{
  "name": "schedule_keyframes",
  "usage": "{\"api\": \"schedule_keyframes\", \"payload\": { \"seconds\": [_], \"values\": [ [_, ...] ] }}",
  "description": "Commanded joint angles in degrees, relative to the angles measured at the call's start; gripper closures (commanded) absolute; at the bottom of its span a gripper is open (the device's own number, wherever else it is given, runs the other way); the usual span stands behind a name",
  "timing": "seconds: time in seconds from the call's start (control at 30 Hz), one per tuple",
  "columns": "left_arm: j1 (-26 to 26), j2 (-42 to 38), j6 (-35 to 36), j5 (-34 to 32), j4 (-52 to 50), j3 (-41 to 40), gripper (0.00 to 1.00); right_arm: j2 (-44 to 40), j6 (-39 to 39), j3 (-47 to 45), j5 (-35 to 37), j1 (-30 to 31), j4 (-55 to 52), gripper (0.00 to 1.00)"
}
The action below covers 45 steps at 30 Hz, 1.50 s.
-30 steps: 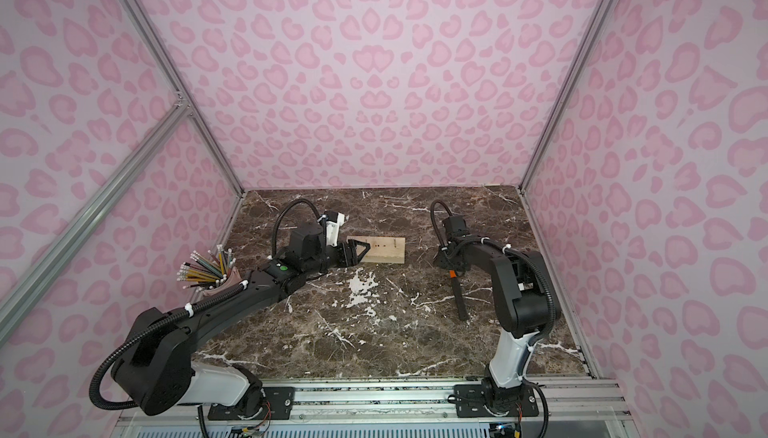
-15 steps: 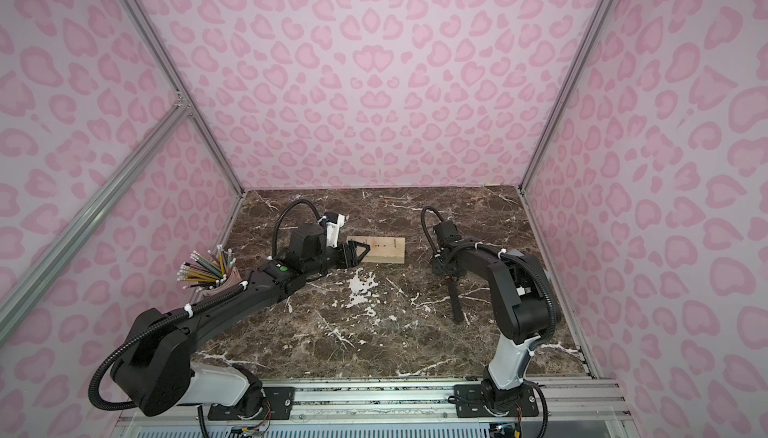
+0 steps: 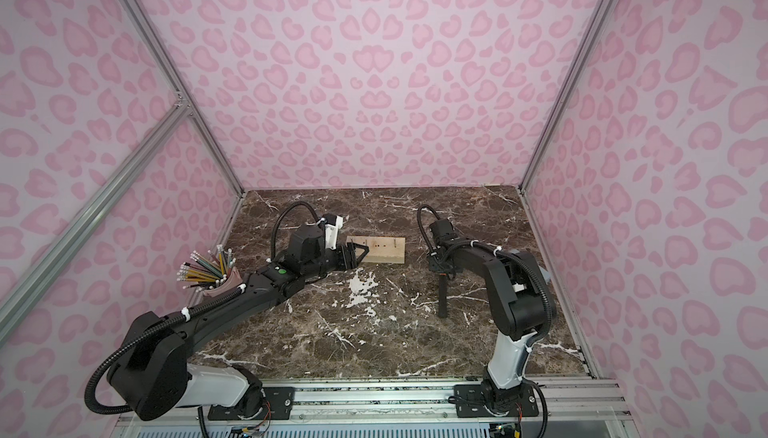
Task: Use a claw hammer to pull out a nail
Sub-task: Pick up the hammer at the center of the board.
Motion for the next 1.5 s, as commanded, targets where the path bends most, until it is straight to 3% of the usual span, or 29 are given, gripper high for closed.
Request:
{"api": "schedule_keyframes", "payload": {
  "seconds": [0.0, 0.67, 1.47],
  "values": [
    [0.0, -0.6, -0.4, -0.9, 2.0, -0.1, 0.34, -2.7, 0.5, -0.1, -4.5, 0.2, -2.5, 1.0],
    [-0.1, 0.0, -0.4, 1.2, 2.0, 2.9, 0.33, -19.1, -0.2, -4.9, -13.7, -0.9, 2.8, 1.0],
    [-2.4, 12.1, -0.4, 18.1, -0.2, 20.8, 0.25, -33.0, -7.8, -3.2, -19.4, 11.6, 3.4, 1.0]
  ]
}}
